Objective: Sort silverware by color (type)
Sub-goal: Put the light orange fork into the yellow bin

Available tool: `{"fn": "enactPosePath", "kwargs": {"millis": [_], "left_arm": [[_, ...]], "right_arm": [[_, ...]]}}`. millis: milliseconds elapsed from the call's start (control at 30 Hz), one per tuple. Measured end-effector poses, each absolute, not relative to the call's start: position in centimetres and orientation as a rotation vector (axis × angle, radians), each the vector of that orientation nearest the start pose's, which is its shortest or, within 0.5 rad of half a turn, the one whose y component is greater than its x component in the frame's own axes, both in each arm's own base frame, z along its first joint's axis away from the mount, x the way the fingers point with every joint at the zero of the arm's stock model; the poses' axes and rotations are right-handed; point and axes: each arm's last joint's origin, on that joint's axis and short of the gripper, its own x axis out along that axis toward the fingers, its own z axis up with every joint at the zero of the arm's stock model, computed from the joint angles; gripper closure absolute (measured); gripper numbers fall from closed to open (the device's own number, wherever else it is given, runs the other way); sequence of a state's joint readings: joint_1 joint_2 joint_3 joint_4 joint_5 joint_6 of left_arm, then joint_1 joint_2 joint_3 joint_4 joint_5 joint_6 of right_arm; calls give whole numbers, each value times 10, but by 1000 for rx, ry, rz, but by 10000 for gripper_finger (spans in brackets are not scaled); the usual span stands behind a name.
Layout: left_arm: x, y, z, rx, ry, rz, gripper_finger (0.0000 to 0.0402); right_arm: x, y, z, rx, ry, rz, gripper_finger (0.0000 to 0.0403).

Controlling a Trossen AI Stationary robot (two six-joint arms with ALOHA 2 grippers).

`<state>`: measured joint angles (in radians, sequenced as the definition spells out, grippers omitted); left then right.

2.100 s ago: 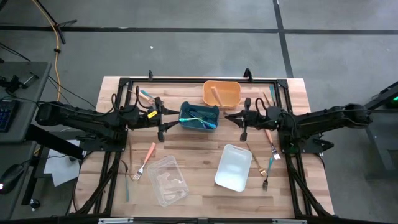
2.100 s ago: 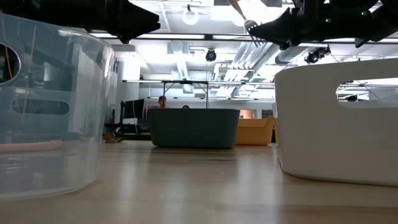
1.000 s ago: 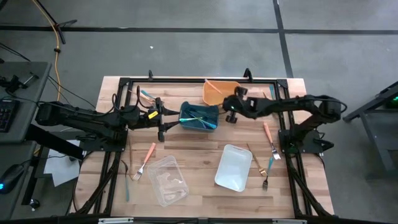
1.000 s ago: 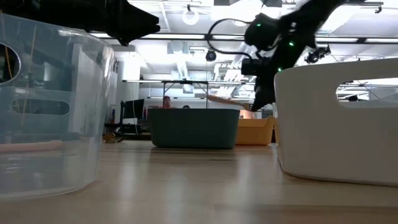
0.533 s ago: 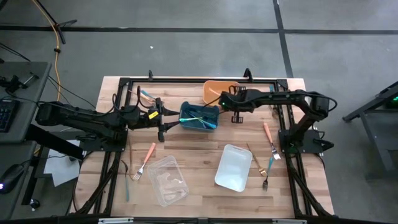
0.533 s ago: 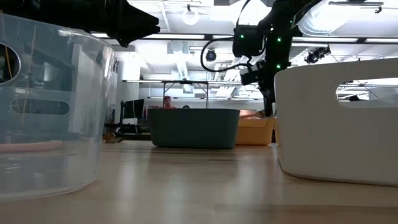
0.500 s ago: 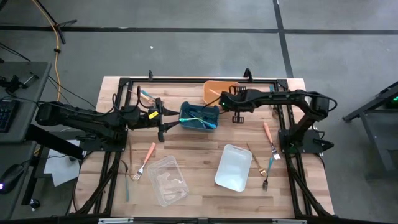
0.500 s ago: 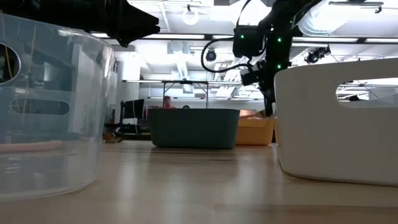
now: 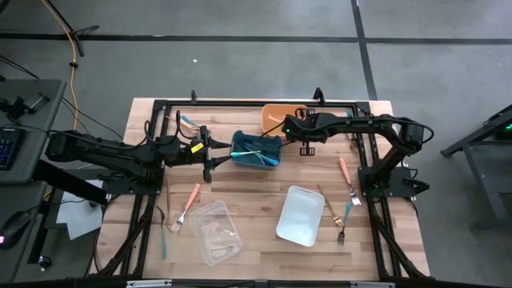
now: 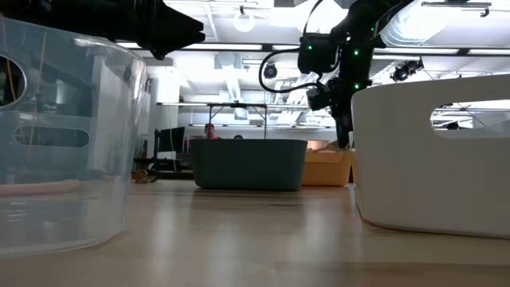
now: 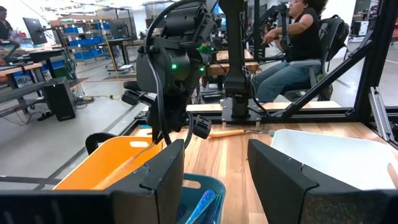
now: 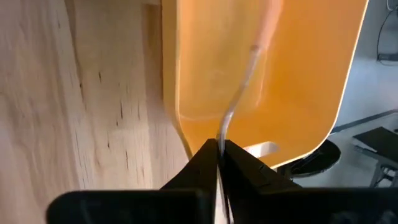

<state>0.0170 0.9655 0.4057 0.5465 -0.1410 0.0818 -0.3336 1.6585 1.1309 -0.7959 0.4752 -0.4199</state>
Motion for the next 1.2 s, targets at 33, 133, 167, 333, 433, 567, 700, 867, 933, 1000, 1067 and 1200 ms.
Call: {"fn": "enactPosePath", "kwargs": {"millis": [33,133,167,333,433,567,700,867,933,1000,1067,1200], "left_arm": [[206,8,240,82,20,157,234],[206,8,240,82,19,157,234],[206,8,240,82,19,157,234],[206,8,240,83,19,157,234],[206,8,240,84,20,157,234],[206,8,240,108,25,157,234],[206,8,240,109,26,157,234],[206,8,240,109,26,157,234],[206,8,240,106,26,157,234],[206,8,240,90,25,157,234],[206,8,239,83,29,157,234],[206,8,238,84,37,157,234]], "right_arm": [[287,-113,204,-435,1481,-390,373],[286,-114,205,-460,1486,-425,344],[286,-115,205,-469,1490,-436,332],[286,-116,206,-501,1493,-476,267],[285,-115,210,-495,1484,-473,234],[275,-111,225,-425,1442,-472,208],[259,-102,251,-278,1330,-477,202],[243,-90,285,-130,1121,-442,202],[238,-84,292,-110,1020,-425,202],[232,-77,288,-105,918,-395,202],[224,-71,276,-93,839,-369,202],[208,-60,248,-45,657,-353,202]]}}
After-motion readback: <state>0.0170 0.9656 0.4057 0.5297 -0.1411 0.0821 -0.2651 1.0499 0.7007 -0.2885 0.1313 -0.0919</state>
